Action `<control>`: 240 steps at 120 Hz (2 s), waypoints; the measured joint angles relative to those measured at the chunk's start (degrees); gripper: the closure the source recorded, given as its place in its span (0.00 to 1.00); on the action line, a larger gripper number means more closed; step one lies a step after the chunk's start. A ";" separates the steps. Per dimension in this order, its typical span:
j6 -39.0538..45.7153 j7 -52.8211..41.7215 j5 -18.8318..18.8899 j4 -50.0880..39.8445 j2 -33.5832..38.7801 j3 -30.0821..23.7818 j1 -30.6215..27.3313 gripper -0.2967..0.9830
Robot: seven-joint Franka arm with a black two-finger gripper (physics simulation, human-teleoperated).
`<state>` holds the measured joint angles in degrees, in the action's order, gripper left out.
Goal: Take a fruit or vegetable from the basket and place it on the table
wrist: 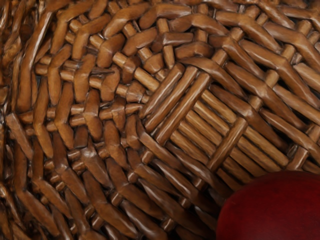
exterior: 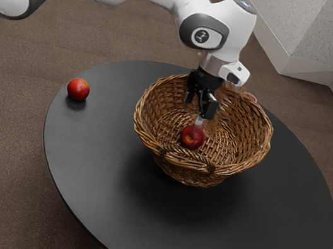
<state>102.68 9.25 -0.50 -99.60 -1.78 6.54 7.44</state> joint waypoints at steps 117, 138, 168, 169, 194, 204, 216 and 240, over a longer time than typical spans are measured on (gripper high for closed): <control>1.02 -1.32 -1.38 0.53 -0.78 -6.37 -5.00 0.23; 1.02 -1.53 -1.73 0.52 -0.83 -5.27 -2.13 0.23; 1.72 -1.73 -2.68 0.55 -1.82 -5.82 -2.68 0.23; 1.74 -1.74 -2.70 0.56 -1.82 -5.84 -2.69 0.23; 2.22 -1.82 -3.15 0.29 -2.09 -6.70 -2.61 0.23; 2.31 -1.83 -3.21 0.27 -2.11 -6.85 -2.20 0.23; 2.38 -1.86 -3.50 0.05 -2.41 -6.88 -2.06 0.23; 2.44 -1.92 -3.95 -0.17 -3.16 -6.82 -2.66 0.23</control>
<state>105.11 7.33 -4.45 -99.77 -4.94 -0.29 4.78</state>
